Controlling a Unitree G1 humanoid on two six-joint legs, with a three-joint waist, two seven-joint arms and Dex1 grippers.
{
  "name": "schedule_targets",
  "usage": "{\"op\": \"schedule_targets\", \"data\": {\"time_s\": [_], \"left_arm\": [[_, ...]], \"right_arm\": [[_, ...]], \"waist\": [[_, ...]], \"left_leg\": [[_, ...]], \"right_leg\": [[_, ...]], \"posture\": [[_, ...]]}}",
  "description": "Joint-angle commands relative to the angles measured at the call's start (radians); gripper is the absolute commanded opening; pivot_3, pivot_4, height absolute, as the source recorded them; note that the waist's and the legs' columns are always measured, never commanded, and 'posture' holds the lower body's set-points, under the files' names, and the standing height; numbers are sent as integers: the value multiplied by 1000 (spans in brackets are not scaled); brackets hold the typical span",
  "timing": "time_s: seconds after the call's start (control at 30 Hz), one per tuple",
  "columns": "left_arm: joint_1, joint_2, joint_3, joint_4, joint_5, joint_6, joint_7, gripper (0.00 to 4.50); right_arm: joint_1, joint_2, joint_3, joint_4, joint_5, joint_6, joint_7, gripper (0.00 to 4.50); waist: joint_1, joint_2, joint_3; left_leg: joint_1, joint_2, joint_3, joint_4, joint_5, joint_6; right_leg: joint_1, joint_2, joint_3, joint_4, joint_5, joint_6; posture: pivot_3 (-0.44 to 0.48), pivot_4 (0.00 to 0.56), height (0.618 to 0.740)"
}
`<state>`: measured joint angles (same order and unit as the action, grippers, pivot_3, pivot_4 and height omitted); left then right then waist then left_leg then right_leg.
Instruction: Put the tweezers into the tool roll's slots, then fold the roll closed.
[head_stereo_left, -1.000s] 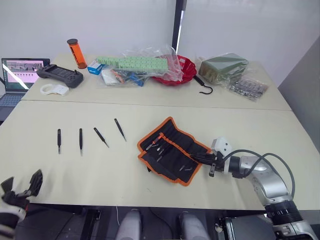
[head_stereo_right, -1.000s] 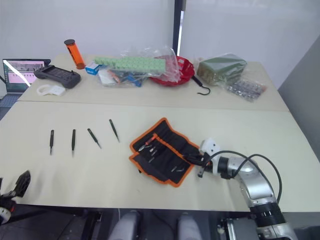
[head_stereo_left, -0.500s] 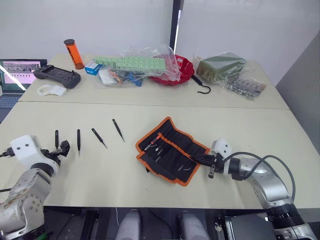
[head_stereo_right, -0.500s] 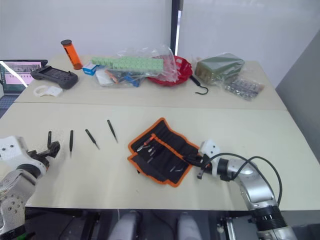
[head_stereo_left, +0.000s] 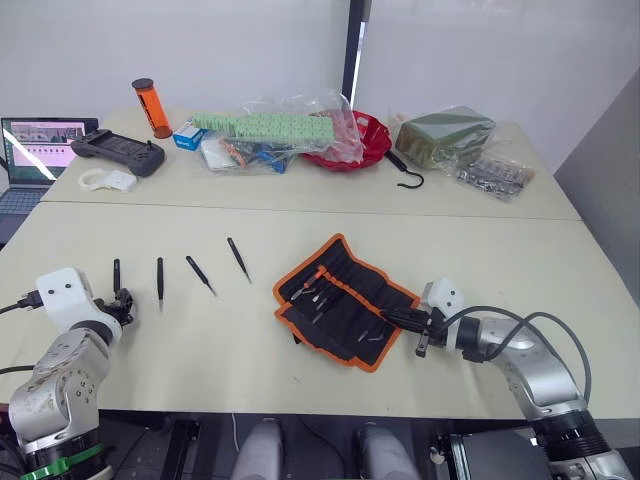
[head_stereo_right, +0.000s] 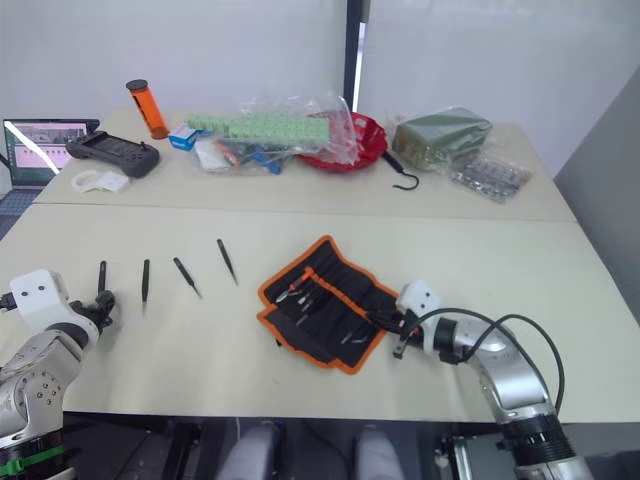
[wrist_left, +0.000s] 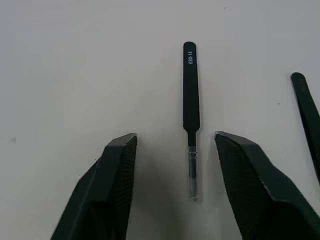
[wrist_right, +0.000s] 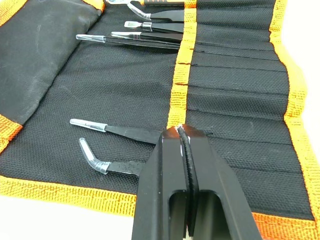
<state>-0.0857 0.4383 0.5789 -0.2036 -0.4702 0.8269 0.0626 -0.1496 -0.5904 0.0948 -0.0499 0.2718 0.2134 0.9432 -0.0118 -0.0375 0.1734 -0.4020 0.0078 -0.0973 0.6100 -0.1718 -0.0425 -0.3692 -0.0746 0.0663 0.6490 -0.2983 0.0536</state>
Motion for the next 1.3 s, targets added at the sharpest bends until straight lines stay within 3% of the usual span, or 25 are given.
{"op": "schedule_targets", "data": {"time_s": [0.03,0.17,0.43,0.57,0.8,1.07,1.23,1.3], "left_arm": [[-25,2,-18,21,11,-2,-19,1280],[-52,9,-25,49,26,-12,-32,23],[-92,21,-6,-27,26,14,-27,23],[-135,86,-22,-66,27,-18,-101,23],[-248,194,-170,-176,-80,91,-293,23],[-429,249,-431,-338,-291,290,-511,23],[-496,273,-627,-347,-241,481,-446,23],[-514,238,-653,-336,-271,566,-441,23]], "right_arm": [[13,-8,10,-12,-19,22,-8,0],[15,-7,13,-13,-23,26,-10,0],[12,-8,16,-9,-29,28,-13,0],[12,-5,23,1,-39,21,-17,0],[21,-9,19,10,-41,9,-26,0],[46,1,26,3,-49,-4,-48,0],[82,-6,10,-47,-41,12,-71,0],[94,-8,6,-63,-38,19,-80,0]], "waist": [[2,0,0],[3,0,0],[1,0,0],[-1,-1,0],[-1,-1,0],[-7,-1,0],[-8,-1,0],[-7,-1,0]], "left_leg": [[0,0,0,0,0,0],[1,-1,0,0,0,0],[1,0,0,0,0,0],[0,0,-1,0,0,0],[0,-1,-1,0,0,0],[-1,-1,-1,1,0,0],[-1,0,-1,0,0,0],[-1,0,-1,1,0,0]], "right_leg": [[0,0,0,0,0,0],[1,0,0,0,0,0],[1,0,0,0,0,0],[0,0,0,0,0,0],[1,0,0,0,0,1],[0,0,0,0,0,1],[0,1,0,0,0,2],[0,1,0,0,0,2]], "posture": [[0,150,740],[0,150,740],[0,150,740],[0,150,740],[0,150,740],[0,150,740],[0,150,740],[0,150,740]]}}
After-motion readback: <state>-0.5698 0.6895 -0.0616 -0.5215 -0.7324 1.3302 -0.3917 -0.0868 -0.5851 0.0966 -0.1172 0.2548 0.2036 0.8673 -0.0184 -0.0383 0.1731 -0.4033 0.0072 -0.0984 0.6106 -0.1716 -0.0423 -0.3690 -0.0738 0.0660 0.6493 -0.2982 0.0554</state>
